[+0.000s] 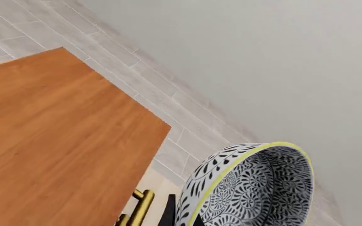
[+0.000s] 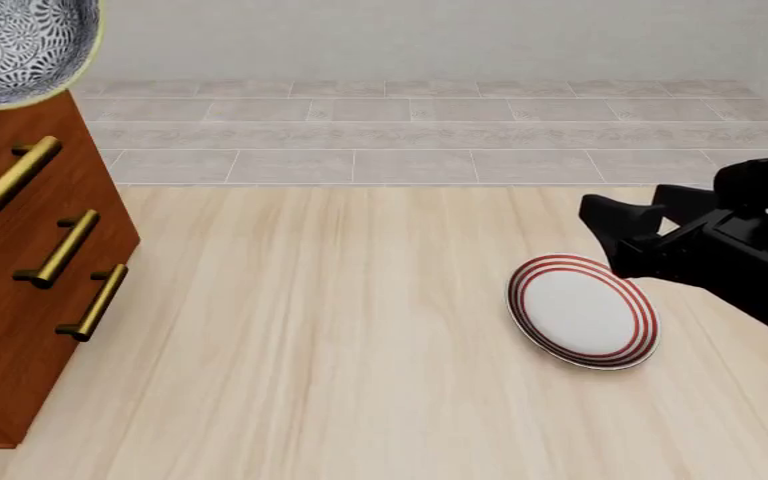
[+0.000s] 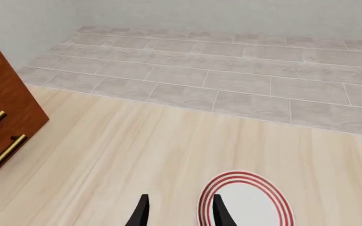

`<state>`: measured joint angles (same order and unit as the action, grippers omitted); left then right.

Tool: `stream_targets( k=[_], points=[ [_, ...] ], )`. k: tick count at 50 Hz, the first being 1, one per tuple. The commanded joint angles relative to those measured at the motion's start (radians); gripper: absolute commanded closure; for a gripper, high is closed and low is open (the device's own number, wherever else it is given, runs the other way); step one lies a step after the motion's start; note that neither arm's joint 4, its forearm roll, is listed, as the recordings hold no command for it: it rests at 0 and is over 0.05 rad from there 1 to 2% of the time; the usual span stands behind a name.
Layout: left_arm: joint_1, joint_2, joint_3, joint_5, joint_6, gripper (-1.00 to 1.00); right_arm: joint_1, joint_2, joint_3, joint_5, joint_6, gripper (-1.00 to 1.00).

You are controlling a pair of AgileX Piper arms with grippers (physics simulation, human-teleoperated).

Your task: Put the bowl on top of the cabinet.

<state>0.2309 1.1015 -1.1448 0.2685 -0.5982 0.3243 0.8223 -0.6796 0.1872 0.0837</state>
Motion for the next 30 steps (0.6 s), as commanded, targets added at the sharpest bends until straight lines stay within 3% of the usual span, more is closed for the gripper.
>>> stream_targets(
  k=[1, 19, 30],
  points=[
    [0.071, -0.004, 0.041, -0.035, -0.029, 1.00, 0.001, 0.006, 0.002, -0.004, 0.000, -1.00],
    [0.202, -0.037, 0.149, -0.137, -0.166, 1.00, 0.000, 0.016, 0.004, -0.012, 0.000, -1.00],
    [0.259, -0.042, 0.170, -0.172, -0.200, 1.00, 0.001, 0.024, 0.005, -0.017, -0.002, -1.00]
  ],
)
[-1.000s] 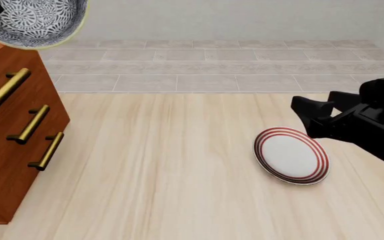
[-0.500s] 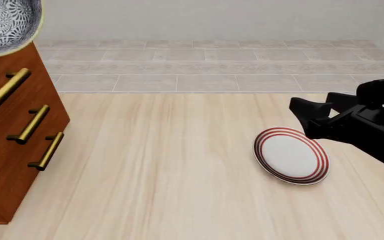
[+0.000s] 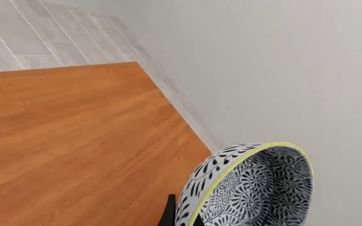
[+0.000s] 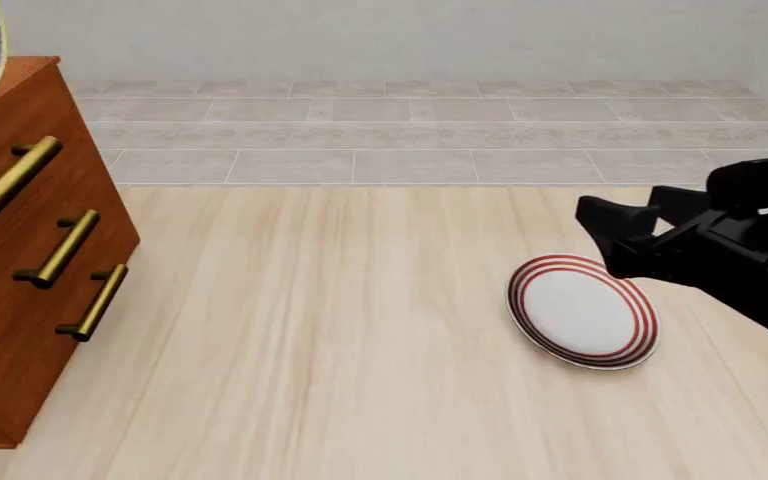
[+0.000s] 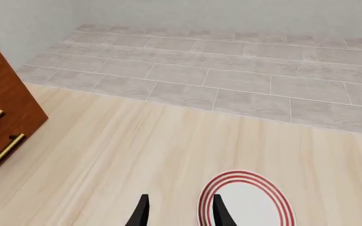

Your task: Put the bowl on top of the cabinet.

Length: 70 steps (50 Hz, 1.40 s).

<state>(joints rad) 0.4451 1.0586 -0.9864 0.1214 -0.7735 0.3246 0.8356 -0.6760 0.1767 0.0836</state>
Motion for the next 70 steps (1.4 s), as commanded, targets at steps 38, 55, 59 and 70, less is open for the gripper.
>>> stream_targets(
  k=[38, 55, 59, 70],
  points=[
    [0.112, 0.081, 0.158, -0.201, -0.103, 1.00, 0.000, 0.019, 0.002, -0.009, -0.002, -1.00],
    [0.135, 0.066, 0.162, -0.196, -0.086, -1.00, 0.001, 0.017, 0.004, -0.008, -0.003, -1.00],
    [0.144, 0.056, 0.156, -0.188, -0.079, -1.00, 0.001, 0.018, 0.004, -0.009, -0.004, -1.00],
    [0.156, 0.004, 0.132, -0.151, -0.052, -1.00, 0.003, 0.016, 0.006, -0.008, -0.007, -1.00]
  ],
)
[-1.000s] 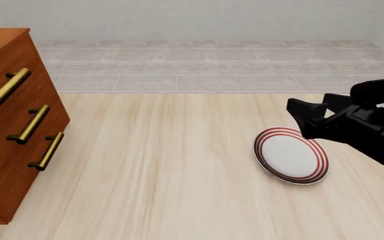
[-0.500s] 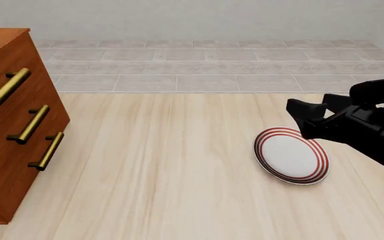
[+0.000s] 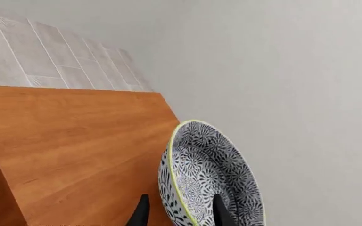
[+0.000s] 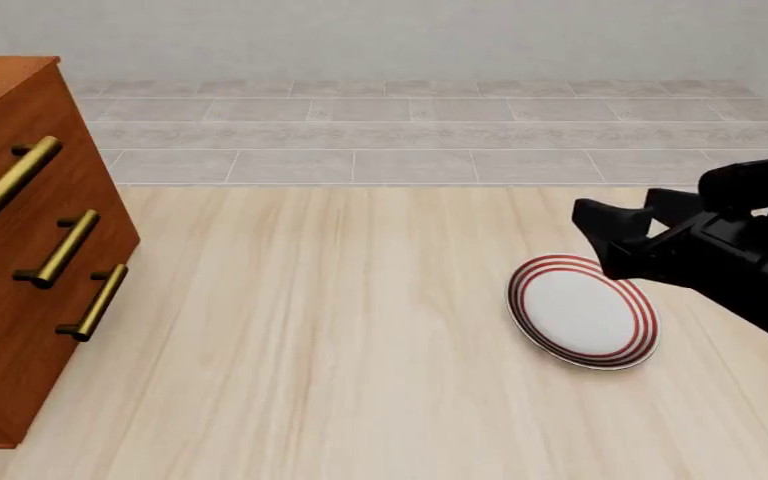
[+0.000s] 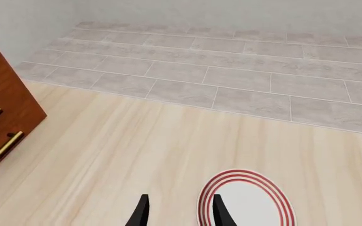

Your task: Put the bowl on top of the cabinet.

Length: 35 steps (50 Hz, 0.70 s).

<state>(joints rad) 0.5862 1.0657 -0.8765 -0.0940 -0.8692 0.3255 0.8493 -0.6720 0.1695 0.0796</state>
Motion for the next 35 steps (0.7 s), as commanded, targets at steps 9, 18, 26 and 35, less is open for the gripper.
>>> stream_targets(
  k=[9, 18, 26, 35],
  points=[
    [0.008, -0.123, -0.045, 0.142, 0.093, -1.00, 0.006, 0.003, 0.004, -0.003, -0.005, -1.00],
    [-0.023, -0.182, -0.118, 0.205, 0.133, -1.00, 0.007, 0.004, 0.005, -0.003, -0.006, -1.00],
    [-0.053, -0.222, -0.150, 0.235, 0.149, -1.00, 0.008, 0.001, 0.004, 0.000, -0.007, -1.00],
    [-0.120, -0.275, -0.172, 0.262, 0.179, -1.00, 0.008, 0.000, 0.004, 0.000, -0.008, -1.00]
  ],
)
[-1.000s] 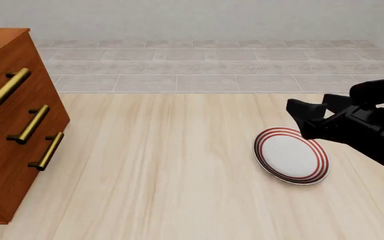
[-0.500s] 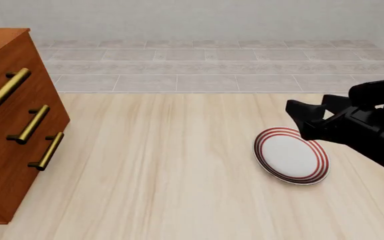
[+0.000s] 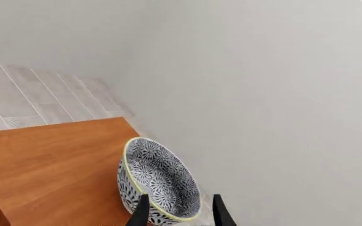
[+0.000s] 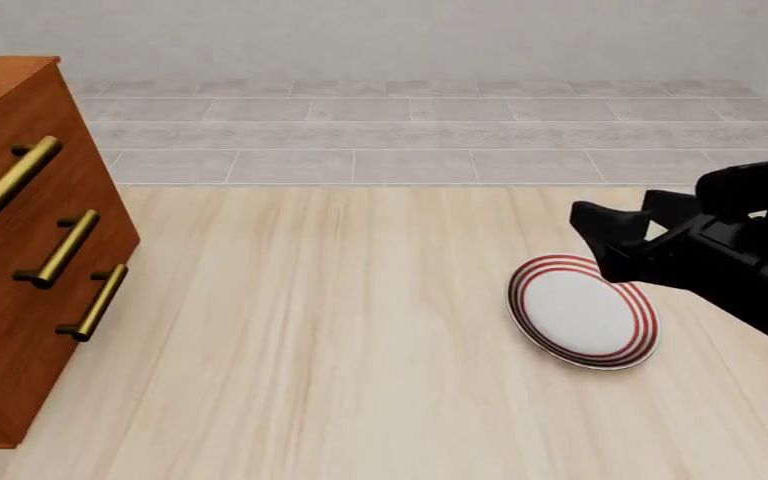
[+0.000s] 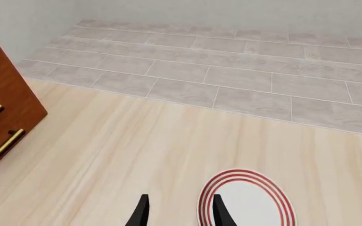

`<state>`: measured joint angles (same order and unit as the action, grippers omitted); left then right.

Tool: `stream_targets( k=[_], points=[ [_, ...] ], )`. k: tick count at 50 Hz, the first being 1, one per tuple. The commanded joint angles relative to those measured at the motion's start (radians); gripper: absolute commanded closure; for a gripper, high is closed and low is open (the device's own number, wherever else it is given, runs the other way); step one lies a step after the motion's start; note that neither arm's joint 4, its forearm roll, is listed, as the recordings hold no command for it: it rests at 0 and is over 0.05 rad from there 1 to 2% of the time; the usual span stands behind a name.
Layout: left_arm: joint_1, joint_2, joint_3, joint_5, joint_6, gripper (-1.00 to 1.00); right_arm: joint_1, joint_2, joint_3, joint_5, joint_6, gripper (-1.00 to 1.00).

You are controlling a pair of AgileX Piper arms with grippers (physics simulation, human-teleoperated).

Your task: Put the bowl on top of the cabinet.

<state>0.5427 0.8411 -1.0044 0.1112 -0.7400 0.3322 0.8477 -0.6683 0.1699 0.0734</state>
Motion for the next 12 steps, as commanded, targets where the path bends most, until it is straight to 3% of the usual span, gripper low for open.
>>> stream_targets(
  k=[1, 12],
  points=[
    [-0.096, -0.057, -0.043, 0.057, 0.055, -1.00, 0.002, 0.001, 0.001, 0.000, -0.002, -1.00],
    [-0.235, -0.110, -0.020, 0.044, 0.118, -1.00, 0.001, -0.003, -0.001, 0.006, -0.004, -1.00]
  ],
)
